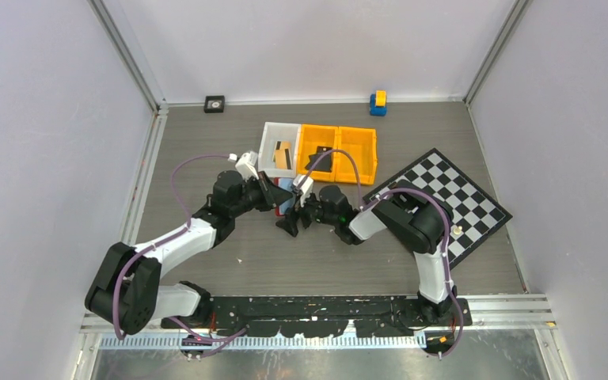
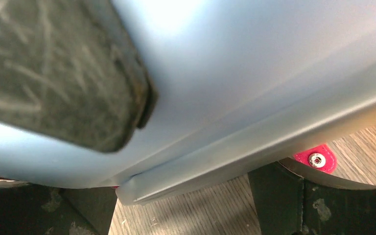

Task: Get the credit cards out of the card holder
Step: Remove the credit card from the card holder.

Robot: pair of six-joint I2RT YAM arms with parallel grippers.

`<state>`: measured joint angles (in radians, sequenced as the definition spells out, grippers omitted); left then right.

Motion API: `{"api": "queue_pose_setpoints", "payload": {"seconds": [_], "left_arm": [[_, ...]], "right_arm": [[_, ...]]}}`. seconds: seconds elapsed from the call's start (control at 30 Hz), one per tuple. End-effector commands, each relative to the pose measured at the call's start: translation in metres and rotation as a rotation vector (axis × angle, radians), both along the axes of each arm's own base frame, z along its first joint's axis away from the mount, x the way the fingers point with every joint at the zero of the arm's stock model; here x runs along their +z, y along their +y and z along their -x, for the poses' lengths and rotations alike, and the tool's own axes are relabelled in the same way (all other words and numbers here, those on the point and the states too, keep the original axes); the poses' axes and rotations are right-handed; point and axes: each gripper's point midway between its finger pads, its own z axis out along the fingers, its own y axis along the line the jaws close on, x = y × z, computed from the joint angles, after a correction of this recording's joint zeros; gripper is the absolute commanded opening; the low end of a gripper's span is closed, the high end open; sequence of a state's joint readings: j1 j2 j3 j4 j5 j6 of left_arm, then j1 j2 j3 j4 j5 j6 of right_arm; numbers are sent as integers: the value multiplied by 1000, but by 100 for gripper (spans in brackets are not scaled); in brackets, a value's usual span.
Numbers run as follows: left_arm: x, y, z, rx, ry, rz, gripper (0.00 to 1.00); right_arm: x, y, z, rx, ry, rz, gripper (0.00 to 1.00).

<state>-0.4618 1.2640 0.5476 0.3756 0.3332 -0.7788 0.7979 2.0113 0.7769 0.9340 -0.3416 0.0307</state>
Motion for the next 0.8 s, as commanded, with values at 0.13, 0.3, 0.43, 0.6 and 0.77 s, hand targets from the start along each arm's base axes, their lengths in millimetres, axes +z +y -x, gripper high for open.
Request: {"api": "queue_pose_setpoints", "payload": {"seconds": [0.13,0.3,0.43,0.6,0.77], "left_arm": [[24,-5,-1,-23,-44,49,0],[31,-4,1,-21,-65,62,0],[35,-2,3,-16,-79,69,0],[35,-1,3,-11,-84,67,0],[36,-1,3,-13,-82,71,0]], "right_arm": [[45,-22,3,-137,14,-164,93],[87,-31,12,-142,73,-251,93],[83,-36,7,-164,93,-232,93],[56,-36,-10,-164,114,-194,93],[49,-52,-33,-254,204,-274,93]]}}
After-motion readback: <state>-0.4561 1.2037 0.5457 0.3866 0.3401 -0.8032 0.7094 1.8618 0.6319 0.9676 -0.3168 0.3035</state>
